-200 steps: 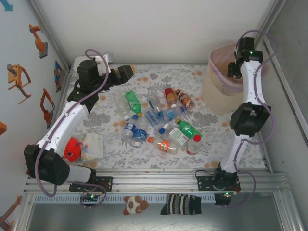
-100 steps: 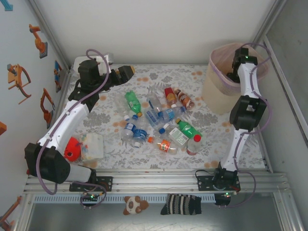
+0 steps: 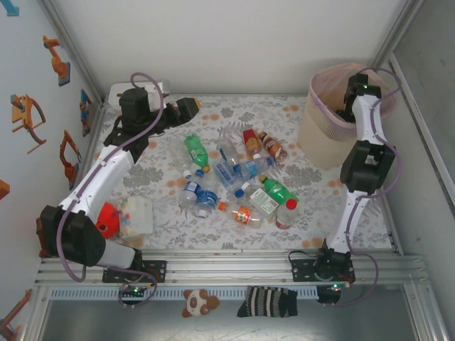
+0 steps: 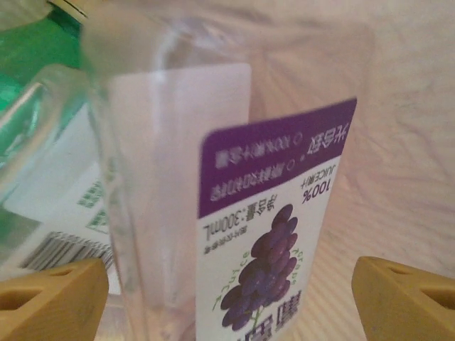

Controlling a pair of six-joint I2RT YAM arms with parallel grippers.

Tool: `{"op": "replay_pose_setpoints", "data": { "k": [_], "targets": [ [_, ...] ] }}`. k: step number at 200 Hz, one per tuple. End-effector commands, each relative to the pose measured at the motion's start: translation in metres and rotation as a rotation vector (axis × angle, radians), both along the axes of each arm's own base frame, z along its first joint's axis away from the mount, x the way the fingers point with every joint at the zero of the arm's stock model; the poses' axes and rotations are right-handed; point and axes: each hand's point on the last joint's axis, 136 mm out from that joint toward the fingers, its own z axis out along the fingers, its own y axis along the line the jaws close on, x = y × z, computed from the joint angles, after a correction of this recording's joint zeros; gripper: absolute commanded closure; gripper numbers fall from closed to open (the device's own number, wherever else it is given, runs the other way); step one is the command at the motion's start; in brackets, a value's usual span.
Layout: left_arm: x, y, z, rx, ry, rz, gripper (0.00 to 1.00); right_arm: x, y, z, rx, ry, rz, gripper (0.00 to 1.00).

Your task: Put the plastic bottles in the bin

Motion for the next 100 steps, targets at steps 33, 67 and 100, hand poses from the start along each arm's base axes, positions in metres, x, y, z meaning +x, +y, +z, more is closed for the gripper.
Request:
{"op": "replay_pose_setpoints", "data": {
  "k": [33,67,100],
  "targets": [
    [0.007,0.013,-0.023,0.096,0.083,0.070,0.26,-0.005,0.006,0.062,0.020,-0.167,-0.008,0.10],
    [0.006,0.012,-0.036,0.106,0.131,0.063,0.26,-0.011,0.012,0.085,0.038,-0.232,-0.008,0.10],
    [0.004,0.018,-0.058,0.165,0.196,0.084,0.27,-0.016,0.023,0.114,0.085,-0.334,-0.001,0.12]
  ]
}}
